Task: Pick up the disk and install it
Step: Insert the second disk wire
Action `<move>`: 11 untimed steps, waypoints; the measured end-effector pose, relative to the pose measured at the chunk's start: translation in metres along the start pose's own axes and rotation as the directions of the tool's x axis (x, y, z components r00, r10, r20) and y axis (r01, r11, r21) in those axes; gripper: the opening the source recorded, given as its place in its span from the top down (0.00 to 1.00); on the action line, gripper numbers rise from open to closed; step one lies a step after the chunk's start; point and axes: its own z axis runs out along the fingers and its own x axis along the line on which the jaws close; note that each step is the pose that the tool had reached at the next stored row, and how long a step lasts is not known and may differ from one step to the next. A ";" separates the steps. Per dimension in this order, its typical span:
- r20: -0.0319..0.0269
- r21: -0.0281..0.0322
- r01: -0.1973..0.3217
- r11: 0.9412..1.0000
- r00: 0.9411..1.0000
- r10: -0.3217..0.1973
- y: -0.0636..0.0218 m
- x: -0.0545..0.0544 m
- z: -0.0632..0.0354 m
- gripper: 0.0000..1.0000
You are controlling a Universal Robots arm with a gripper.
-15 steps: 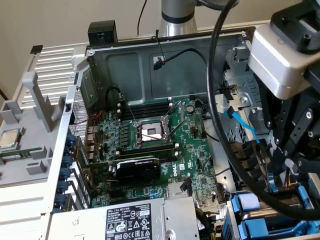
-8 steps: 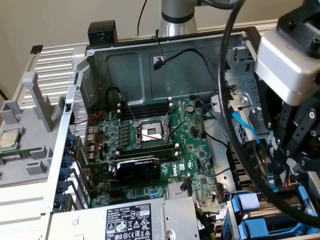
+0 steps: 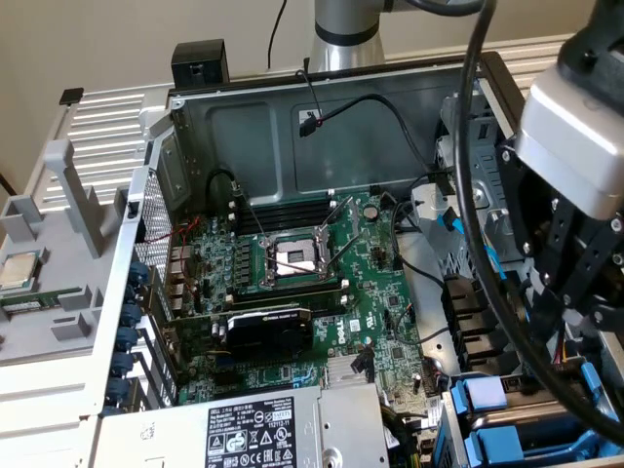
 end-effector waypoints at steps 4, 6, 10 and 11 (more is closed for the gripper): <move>0.000 -0.003 0.072 0.997 0.997 -0.072 0.0000 0.000 0.0000 0.89; -0.001 -0.001 0.104 0.995 0.995 -0.104 -0.0002 0.000 0.0000 0.89; -0.002 0.003 0.159 0.987 0.987 -0.159 -0.0001 0.000 -0.0001 0.89; -0.002 0.003 0.172 0.985 0.985 -0.172 -0.0001 0.000 -0.0002 0.89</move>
